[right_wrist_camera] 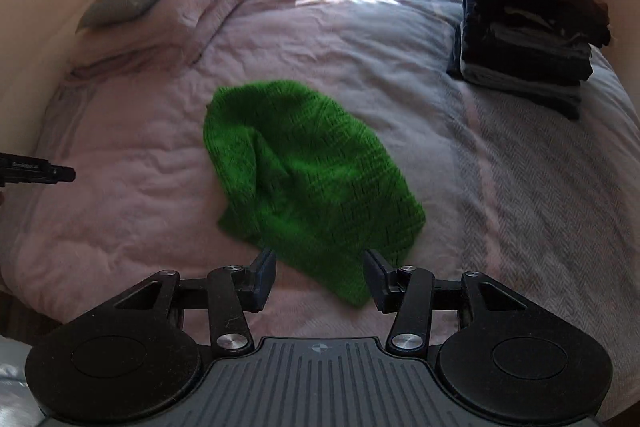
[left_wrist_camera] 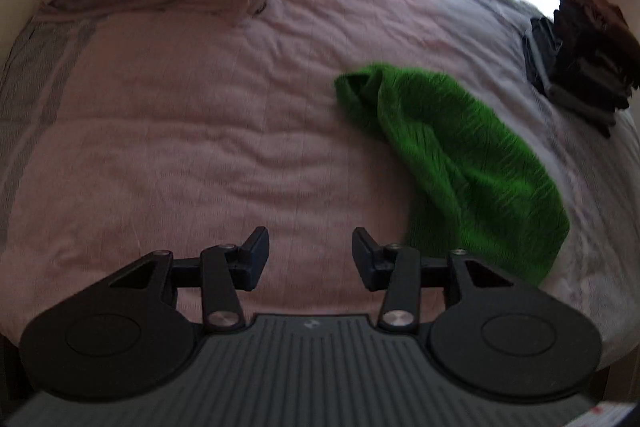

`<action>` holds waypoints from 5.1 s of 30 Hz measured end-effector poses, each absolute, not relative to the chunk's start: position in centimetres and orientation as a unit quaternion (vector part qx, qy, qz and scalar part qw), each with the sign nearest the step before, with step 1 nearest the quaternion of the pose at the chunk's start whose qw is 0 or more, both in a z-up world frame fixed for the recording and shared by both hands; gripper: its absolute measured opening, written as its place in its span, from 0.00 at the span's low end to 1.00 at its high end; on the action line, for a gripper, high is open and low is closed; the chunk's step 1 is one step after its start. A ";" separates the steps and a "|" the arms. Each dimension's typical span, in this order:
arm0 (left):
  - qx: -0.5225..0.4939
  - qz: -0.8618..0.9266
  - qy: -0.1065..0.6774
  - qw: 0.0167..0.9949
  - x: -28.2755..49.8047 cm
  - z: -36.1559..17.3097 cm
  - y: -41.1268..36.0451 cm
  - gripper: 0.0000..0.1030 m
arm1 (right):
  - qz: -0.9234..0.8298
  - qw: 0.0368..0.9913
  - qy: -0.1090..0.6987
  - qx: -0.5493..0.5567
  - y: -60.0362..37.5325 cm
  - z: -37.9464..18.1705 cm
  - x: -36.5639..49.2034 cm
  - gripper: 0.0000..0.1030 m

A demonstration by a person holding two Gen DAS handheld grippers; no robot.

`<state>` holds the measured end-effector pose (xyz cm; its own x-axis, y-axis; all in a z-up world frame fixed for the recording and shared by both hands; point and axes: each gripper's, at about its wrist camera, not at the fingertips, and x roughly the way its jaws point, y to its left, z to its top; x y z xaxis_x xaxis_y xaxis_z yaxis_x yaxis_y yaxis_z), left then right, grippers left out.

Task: Organize objects
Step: 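Lower the vest onto the bed and open both grippers, then grasp the vest edge with the right gripper, then grasp the vest with the left gripper while the right gripper holds its edge, then lift the vest with both grippers and shake it open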

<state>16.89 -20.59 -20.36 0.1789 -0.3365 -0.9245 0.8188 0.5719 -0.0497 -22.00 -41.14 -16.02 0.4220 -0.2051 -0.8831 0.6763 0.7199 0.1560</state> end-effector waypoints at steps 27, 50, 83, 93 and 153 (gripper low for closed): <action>0.244 -0.405 0.524 0.708 17.6 -23.3 -15.4 0.45 | -0.232 0.803 0.507 0.209 -32.7 -23.5 -12.8 0.44; 0.078 -0.097 0.558 0.820 19.1 -33.9 -8.2 0.46 | -0.113 0.849 0.473 0.207 -43.4 -38.9 -3.3 0.32; -0.031 -0.505 0.693 0.513 -13.2 -42.9 -41.9 0.45 | -0.471 0.639 0.290 0.534 -79.1 -26.9 -49.9 0.03; 0.017 -0.475 0.677 0.562 -15.6 -44.0 -44.9 0.12 | -0.450 0.630 0.292 0.562 -77.9 -28.9 -49.5 0.03; 0.106 -0.502 0.617 0.597 -6.8 -40.9 -44.1 0.11 | -0.361 0.664 0.302 0.581 -66.7 -42.3 -49.0 0.05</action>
